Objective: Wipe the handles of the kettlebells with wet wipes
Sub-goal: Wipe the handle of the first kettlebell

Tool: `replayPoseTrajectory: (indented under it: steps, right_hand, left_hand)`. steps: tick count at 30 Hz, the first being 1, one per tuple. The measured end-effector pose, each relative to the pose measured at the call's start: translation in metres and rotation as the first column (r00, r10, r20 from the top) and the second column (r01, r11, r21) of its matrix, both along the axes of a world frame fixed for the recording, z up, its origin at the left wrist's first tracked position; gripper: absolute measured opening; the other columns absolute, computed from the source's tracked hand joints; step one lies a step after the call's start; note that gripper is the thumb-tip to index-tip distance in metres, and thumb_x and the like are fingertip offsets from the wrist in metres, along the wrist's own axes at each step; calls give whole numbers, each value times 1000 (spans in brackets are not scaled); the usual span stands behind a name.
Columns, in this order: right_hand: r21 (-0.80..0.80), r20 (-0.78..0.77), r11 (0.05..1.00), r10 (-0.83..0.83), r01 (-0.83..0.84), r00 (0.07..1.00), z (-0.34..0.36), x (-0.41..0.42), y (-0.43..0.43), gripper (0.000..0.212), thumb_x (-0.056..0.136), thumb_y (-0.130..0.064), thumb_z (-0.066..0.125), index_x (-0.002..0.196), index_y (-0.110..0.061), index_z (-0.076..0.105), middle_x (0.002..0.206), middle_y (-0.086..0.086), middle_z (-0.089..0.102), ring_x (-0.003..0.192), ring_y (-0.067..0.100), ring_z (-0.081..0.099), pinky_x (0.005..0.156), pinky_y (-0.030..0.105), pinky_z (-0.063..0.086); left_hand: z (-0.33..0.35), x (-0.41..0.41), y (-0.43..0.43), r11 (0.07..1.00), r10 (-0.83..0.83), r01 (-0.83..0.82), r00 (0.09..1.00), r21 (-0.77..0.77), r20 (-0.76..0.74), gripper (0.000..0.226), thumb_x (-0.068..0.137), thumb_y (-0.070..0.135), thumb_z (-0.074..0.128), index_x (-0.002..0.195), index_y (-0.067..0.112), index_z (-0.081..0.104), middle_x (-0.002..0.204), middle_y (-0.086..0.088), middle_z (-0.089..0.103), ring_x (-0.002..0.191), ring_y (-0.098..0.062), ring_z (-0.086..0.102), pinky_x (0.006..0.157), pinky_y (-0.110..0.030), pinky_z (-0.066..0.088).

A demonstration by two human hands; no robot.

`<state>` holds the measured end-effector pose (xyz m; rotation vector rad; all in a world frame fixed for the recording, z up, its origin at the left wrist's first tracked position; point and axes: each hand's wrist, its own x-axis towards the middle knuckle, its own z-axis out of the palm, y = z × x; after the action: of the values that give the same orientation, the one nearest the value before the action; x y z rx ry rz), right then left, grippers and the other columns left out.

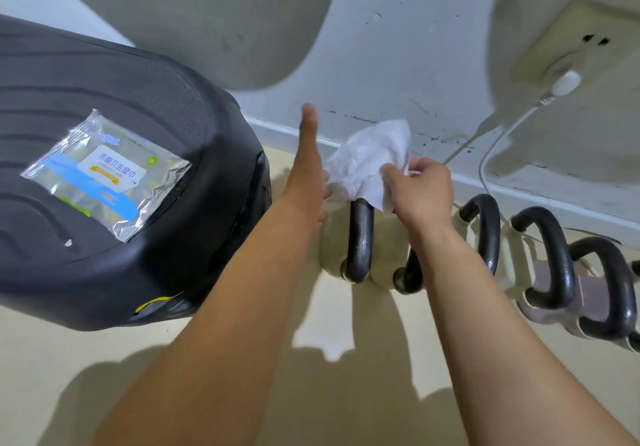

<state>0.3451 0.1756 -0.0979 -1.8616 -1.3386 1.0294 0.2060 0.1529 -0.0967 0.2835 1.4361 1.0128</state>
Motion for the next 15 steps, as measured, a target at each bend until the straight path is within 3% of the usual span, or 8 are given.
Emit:
replayPoseTrajectory:
  steps: [2,5,8,10,12,13,15]
  right_hand:
    - [-64,164,996,64,-54,984,1,2,9,23,88,-20,66,103,-3,65,86,8,66,80,26,63,64,33,44]
    - [-103,400,972,235,-211,886,2,-3,12,51,91,-19,70,134,-5,46,120,14,55,106,35,58,77,32,43]
    - [92,593,918,261,-387,761,2,-10,7,68,90,-8,62,150,-6,31,139,20,42,118,42,52,94,44,48]
    - [124,510,900,303,-418,805,4,-15,11,54,89,-5,52,142,-9,51,137,12,54,123,34,53,99,37,44]
    - [-73,248,928,372,-365,895,7,-27,18,27,89,-20,50,109,-21,68,107,-2,65,109,26,59,88,30,44]
    - [-162,166,919,383,-358,909,3,-33,20,15,88,-27,48,93,-26,62,94,-5,64,100,30,60,80,31,45]
    - [-282,169,876,447,-392,878,-9,-43,26,14,94,-31,46,96,-19,53,92,4,65,96,34,62,75,32,47]
  left_hand:
    - [-8,4,-6,991,134,-134,991,26,-14,68,91,75,36,134,27,55,123,0,60,107,-20,61,95,-42,47]
    - [-14,21,-14,986,139,-125,982,114,-125,36,90,51,49,101,24,70,100,4,68,95,-20,61,86,-40,49]
    - [-22,32,-18,976,159,-122,967,183,-201,29,70,50,50,70,29,70,81,7,67,92,-21,63,97,-51,50]
    - [-24,35,-20,957,228,-176,948,230,-222,34,68,54,44,66,37,74,86,6,73,97,-21,66,98,-50,50]
    - [-26,36,-20,938,285,-227,935,260,-211,35,71,53,42,65,43,75,88,4,76,96,-22,69,97,-51,52]
    - [-27,36,-20,931,313,-262,931,255,-187,34,70,52,44,64,41,75,84,3,76,93,-24,70,95,-52,53]
    - [-33,34,-21,920,367,-341,922,193,-123,33,69,50,48,64,32,76,75,0,75,86,-29,72,91,-53,55]
